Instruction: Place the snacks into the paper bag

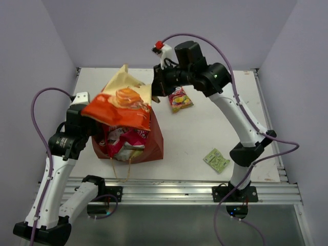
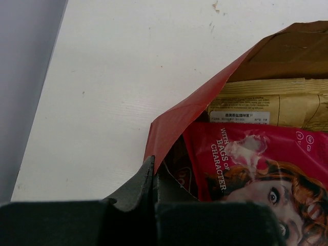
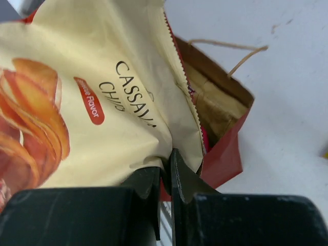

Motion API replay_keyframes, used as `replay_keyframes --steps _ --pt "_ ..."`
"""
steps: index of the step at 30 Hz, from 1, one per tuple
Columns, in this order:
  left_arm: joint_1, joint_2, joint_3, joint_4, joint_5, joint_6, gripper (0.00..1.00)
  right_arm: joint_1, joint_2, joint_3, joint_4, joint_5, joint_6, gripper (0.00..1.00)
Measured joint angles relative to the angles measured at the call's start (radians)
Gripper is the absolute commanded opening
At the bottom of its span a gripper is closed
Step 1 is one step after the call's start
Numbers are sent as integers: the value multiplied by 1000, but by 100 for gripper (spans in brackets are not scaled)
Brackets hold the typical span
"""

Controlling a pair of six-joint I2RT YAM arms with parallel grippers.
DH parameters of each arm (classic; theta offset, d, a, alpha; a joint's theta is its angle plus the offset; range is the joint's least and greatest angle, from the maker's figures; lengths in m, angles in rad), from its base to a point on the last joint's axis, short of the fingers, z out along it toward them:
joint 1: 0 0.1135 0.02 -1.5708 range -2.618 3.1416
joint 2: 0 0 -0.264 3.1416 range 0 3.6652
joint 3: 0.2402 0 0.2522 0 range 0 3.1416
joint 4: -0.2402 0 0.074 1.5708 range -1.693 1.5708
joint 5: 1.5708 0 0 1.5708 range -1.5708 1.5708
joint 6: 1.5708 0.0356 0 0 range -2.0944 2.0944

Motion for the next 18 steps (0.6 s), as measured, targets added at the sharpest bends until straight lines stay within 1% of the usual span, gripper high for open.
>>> replay_keyframes --steps 6,7,9,12,18 --pt "0 -11 0 -1 6 0 0 129 10 -287 -10 1 -1 0" --pt "0 -14 0 -2 6 0 0 155 24 -323 -11 5 1 0" --pt "0 -20 -2 -7 9 0 0 191 58 -332 -9 10 6 0" --pt "0 -21 -4 -12 12 0 0 240 109 -263 -19 32 13 0" --pt "0 -32 -4 -11 6 0 0 290 227 60 -113 81 33 0"
